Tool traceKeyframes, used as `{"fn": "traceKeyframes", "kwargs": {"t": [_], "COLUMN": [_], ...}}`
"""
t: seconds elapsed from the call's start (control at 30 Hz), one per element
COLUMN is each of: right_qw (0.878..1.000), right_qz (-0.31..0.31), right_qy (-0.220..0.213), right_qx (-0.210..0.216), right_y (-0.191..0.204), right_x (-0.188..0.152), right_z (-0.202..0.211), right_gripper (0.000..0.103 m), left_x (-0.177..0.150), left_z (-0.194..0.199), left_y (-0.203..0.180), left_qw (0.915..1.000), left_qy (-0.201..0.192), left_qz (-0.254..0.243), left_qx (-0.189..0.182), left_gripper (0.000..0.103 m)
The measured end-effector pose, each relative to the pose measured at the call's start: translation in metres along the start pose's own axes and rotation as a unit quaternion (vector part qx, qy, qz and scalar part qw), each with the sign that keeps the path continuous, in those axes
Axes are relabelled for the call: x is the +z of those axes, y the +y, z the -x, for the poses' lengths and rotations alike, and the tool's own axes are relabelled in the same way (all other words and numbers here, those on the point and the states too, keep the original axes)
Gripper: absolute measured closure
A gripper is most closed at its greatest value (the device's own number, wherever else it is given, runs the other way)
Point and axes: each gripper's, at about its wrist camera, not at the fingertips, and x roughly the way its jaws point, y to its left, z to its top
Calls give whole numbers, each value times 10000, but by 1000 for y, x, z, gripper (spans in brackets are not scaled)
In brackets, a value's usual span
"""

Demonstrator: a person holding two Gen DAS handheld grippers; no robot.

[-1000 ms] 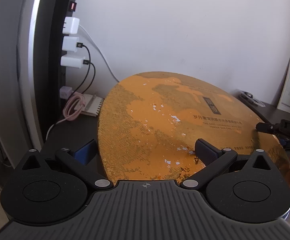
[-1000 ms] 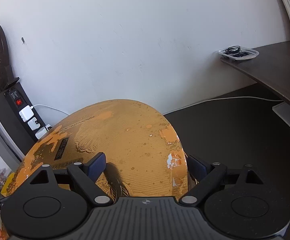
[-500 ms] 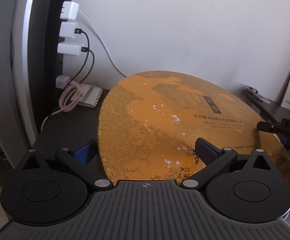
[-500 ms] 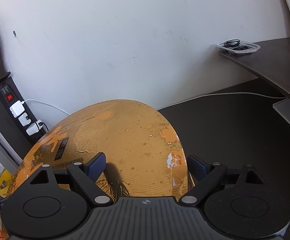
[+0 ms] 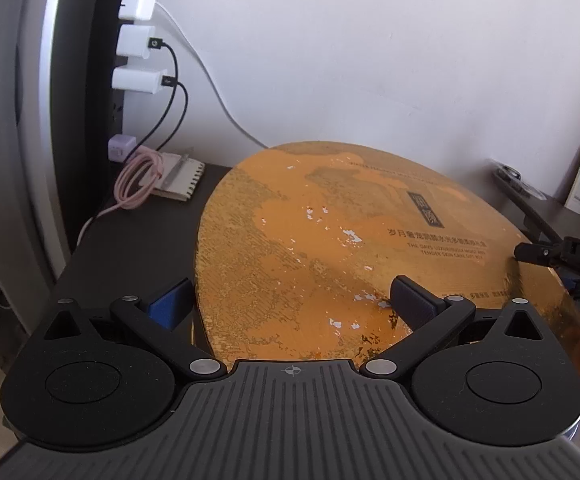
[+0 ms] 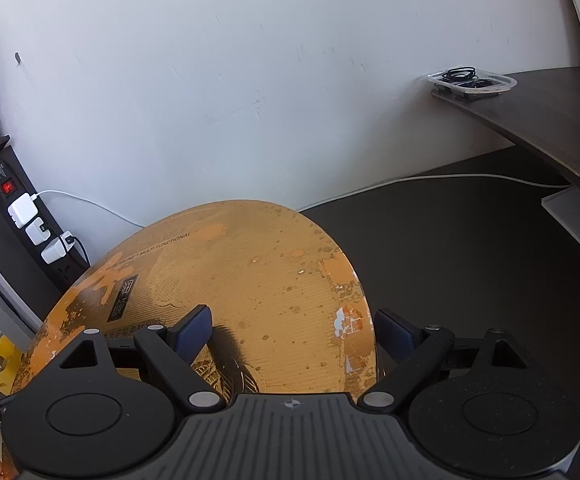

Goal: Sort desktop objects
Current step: 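Lift the gold lid with both grippers and tilt it over the box, then lower the gold lid onto the box rim with both grippers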

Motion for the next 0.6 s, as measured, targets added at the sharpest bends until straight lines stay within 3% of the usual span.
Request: {"fn": "traceKeyframes", "kwargs": {"t": [0.37, 0.6], "right_qw": [9999, 9996], "right_qz": [-70, -17], "right_qy": [86, -212], "right_qx": [-94, -184], "right_y": [1, 5], "right_x": [-3, -4], "right_z": [-5, 10], "right_gripper": [13, 5], "left_x": [1, 0], "left_z": [-2, 3], "left_y": [1, 6], "left_qw": [10000, 9998], "left_qy": [44, -11], "left_qz": [-64, -140], "left_qx": [31, -136], "left_gripper": [1, 1]}}
